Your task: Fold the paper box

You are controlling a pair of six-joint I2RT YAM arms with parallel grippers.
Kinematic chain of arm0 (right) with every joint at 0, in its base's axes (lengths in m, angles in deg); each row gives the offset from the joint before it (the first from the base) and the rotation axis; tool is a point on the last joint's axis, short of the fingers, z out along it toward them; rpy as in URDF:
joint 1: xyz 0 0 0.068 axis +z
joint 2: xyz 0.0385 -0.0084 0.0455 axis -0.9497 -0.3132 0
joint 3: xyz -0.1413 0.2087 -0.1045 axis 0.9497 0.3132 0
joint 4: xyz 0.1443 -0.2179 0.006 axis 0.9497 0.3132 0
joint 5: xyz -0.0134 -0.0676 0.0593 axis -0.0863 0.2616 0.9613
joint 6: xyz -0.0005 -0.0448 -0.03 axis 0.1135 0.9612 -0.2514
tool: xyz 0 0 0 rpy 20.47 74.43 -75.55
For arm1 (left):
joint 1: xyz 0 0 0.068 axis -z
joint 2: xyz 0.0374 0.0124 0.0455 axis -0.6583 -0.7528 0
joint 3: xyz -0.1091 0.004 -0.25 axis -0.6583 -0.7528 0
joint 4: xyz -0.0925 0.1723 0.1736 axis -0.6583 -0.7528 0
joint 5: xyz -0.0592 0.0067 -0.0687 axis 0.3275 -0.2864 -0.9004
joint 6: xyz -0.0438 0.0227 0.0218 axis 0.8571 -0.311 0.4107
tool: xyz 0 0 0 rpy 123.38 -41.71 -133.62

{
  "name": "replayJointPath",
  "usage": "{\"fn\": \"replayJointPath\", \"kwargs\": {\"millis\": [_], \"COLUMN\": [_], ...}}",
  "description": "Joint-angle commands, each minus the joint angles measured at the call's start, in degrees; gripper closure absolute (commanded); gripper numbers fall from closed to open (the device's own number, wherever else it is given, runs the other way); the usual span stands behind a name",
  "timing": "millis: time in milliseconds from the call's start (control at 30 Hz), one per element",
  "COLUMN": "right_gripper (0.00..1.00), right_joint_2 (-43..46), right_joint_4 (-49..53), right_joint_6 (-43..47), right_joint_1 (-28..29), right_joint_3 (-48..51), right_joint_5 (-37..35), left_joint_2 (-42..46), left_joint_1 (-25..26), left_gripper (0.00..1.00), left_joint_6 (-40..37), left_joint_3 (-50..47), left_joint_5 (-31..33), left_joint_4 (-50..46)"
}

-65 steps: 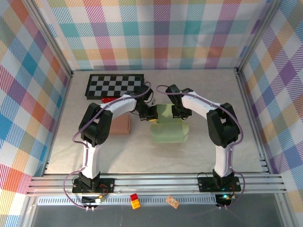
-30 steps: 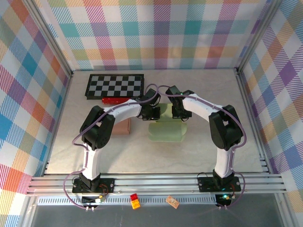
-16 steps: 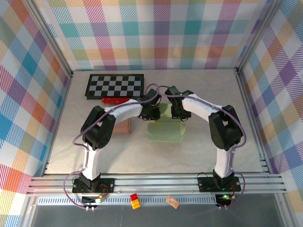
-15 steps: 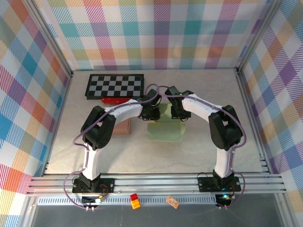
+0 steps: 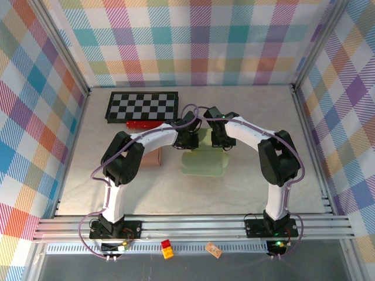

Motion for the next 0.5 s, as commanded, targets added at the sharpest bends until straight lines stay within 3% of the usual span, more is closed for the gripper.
{"fn": "replayJointPath", "kwargs": {"millis": [0, 100, 267, 467], "right_gripper": [1.0, 1.0, 1.0, 1.0], "right_joint_2": [0.2, 0.3, 0.4, 0.2], "right_joint_4": [3.5, 3.5, 3.2, 3.5], "right_joint_6": [0.1, 0.3, 0.6, 1.2], "right_joint_1": [0.4, 0.4, 0.4, 0.4], "right_joint_3": [-0.9, -0.8, -0.4, -1.2], "right_joint_5": [0.1, 0.1, 0.6, 1.1], "left_joint_2": [-1.2, -1.1, 2.7, 4.5], "left_joint_1": [0.1, 0.1, 0.1, -1.0], "left_gripper": [0.82, 0.85, 0.65, 0.55], "left_joint_6": [0.4, 0.5, 0.3, -0.5], "left_joint_3": [-0.7, -0.9, -0.5, 1.4], "left_joint_5": [4.6, 4.7, 3.3, -2.0], "left_joint_4": [-3.0, -2.9, -1.0, -1.0]}}
